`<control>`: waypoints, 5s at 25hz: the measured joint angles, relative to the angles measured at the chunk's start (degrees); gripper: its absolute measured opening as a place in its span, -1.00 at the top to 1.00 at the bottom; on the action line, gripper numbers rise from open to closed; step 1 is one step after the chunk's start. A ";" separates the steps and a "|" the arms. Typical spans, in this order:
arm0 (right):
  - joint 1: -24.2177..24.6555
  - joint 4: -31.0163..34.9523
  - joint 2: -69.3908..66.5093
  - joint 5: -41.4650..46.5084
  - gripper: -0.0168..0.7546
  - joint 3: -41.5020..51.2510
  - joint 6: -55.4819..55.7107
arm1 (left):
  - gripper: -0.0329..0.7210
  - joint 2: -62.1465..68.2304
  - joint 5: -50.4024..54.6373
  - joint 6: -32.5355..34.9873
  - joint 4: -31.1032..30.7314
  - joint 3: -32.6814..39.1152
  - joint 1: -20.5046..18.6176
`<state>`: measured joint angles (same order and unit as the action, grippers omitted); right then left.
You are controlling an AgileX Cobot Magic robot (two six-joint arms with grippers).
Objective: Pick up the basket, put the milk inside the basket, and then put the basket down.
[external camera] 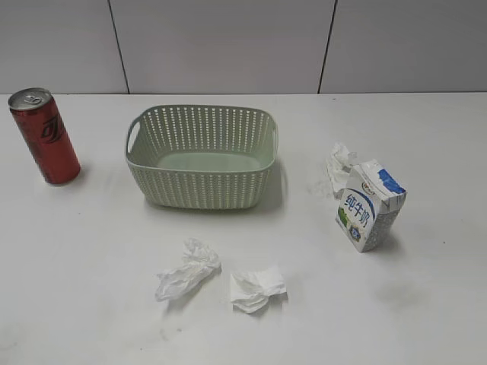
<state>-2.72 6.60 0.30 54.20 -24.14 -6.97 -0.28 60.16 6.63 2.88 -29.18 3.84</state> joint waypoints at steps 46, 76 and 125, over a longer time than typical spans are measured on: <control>0.00 0.00 0.00 0.00 -0.53 0.00 0.04 | -0.66 40.27 -39.92 0.00 1.63 -12.55 0.51; 0.00 0.00 0.00 0.00 -0.53 0.00 0.04 | -0.51 122.79 -13.76 1.83 7.02 -61.93 13.83; -0.59 21.06 -63.97 -13.49 -0.78 -23.35 -19.69 | 0.91 118.61 -14.16 -10.58 7.18 -62.23 13.83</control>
<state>-3.31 27.66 -63.67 40.70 -47.49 -26.66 118.33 46.00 -3.95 10.06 -91.41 17.68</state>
